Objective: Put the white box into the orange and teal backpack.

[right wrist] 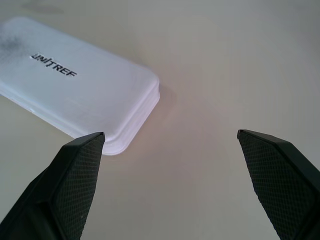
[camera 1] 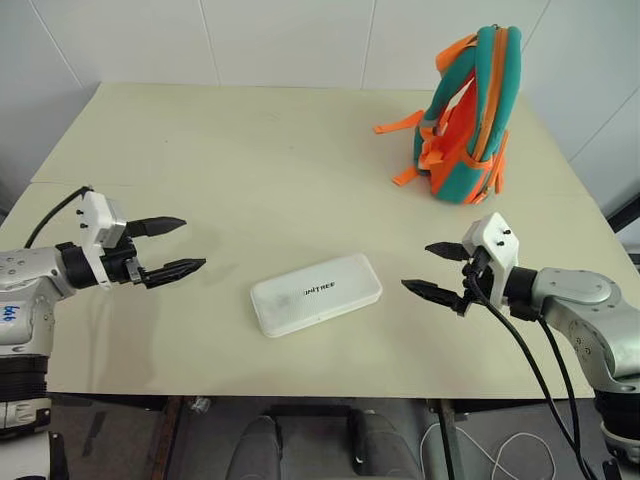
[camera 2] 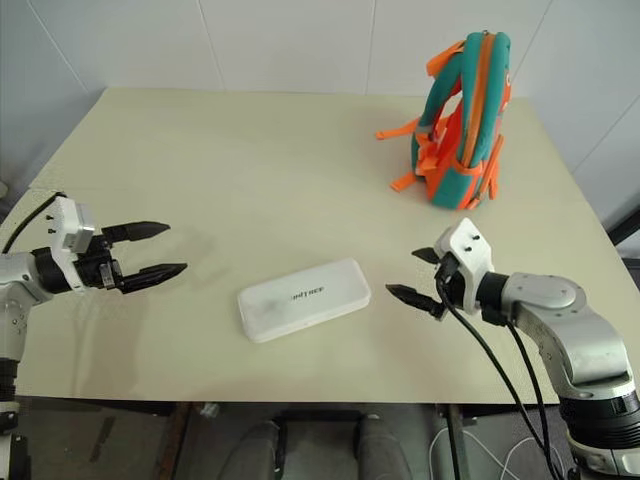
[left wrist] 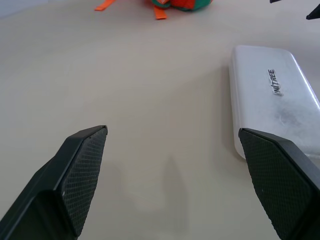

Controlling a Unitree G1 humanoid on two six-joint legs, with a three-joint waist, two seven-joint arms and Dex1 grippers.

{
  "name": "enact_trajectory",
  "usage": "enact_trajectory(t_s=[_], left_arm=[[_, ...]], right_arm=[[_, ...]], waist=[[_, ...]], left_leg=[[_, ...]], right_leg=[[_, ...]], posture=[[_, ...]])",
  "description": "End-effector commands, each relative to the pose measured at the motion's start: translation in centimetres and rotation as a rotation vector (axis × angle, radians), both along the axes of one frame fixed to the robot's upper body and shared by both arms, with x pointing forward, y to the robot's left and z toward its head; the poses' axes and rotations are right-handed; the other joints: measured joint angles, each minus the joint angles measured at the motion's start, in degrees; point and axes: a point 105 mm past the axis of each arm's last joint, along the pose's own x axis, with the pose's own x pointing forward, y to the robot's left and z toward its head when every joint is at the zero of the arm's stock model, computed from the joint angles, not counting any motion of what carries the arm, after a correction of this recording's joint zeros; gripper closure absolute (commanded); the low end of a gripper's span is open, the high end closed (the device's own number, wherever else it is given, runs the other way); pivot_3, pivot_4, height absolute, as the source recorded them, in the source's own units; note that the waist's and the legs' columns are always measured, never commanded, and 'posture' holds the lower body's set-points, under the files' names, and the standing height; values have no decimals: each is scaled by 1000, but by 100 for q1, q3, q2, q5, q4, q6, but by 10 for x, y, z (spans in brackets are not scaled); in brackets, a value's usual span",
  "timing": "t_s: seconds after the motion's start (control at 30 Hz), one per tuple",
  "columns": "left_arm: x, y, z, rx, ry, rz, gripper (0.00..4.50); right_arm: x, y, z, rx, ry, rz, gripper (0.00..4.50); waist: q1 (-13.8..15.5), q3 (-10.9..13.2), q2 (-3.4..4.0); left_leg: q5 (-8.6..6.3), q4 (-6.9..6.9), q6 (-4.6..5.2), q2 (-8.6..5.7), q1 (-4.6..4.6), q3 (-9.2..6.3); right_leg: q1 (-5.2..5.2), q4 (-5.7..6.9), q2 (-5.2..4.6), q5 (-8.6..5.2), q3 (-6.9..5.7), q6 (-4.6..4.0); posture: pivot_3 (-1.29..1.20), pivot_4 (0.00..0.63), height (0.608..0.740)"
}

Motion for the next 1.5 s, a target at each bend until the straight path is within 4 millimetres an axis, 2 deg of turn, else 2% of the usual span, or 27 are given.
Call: enact_trajectory(t_s=[0.03,0.17,0.27,0.4,0.43,0.53,0.67,0.87,0.9,1.03,1.17,1.27,1.4,1.5], left_arm=[[2,-5,10,17,-53,-21,0],[-2,-6,6,10,-37,-19,0],[3,-1,5,39,-42,7,0],[2,2,11,33,-47,35,0],[0,3,11,37,-50,39,187],[-7,6,0,40,-22,70,912],[-10,-5,-1,16,26,44,2185],[-33,-15,-23,47,231,-22,4128],[-38,-16,-28,54,262,-28,4418],[-59,-25,-44,44,411,-81,4487],[-54,-33,-50,33,424,-90,4487],[-56,-42,-62,34,477,-102,4487],[-41,-57,-68,-15,425,-99,4487],[-40,-62,-75,-1,440,-112,4487]], right_arm=[[0,0,18,13,-68,-11,16],[4,0,12,-2,-50,-18,16],[9,7,17,23,-68,-18,16],[13,13,6,-19,-51,-7,16],[15,14,4,-22,-47,-6,191],[25,13,-4,-54,-51,-15,965],[39,9,-5,-88,-62,-46,2338],[47,11,-14,-118,-79,-52,4455],[48,13,-16,-117,-82,-47,4500],[56,18,-23,-146,-89,-75,4500],[54,24,-28,-145,-78,-68,4500],[53,28,-37,-166,-49,-55,4500],[51,36,-38,-156,-32,-28,4500],[49,41,-39,-165,-23,-8,4500]], waist=[[-3,0,0],[-23,0,0],[-22,0,0],[-8,0,0],[-8,0,0],[-32,0,1],[-22,0,1],[-17,0,1],[-21,0,1],[-62,0,1],[-41,0,2],[-28,0,1],[-9,0,1],[-25,0,0]], left_leg=[[0,1,0,0,0,0],[0,0,0,2,4,0],[0,-3,0,4,5,0],[0,-2,0,5,5,0],[0,-2,0,5,4,0],[-1,-3,0,5,3,2],[-3,-4,0,6,0,10],[-4,-4,-1,8,-1,11],[-4,-4,-1,8,-1,11],[-6,-7,-3,11,0,23],[-5,-5,-3,12,3,24],[-5,1,-3,11,5,30],[-5,2,-3,9,6,42],[-5,5,-3,10,6,41]], right_leg=[[0,0,0,0,0,-1],[2,1,2,0,2,-3],[0,4,3,0,2,0],[-1,4,6,0,2,-1],[-1,3,5,0,2,-1],[-1,1,3,0,2,-1],[-12,7,5,1,10,2],[-16,10,8,0,12,1],[-16,9,8,0,12,2],[-27,18,13,0,28,1],[-33,27,17,-4,34,-9],[-29,26,17,-24,41,-45],[-31,27,18,-20,57,-38],[-31,29,22,4,59,6]], posture=[[0,150,740],[0,150,740],[0,150,740],[0,150,740],[0,150,740],[0,150,740],[0,150,740],[0,150,740],[0,150,740],[0,150,740],[0,150,740],[0,150,740],[0,150,740],[0,150,740]])
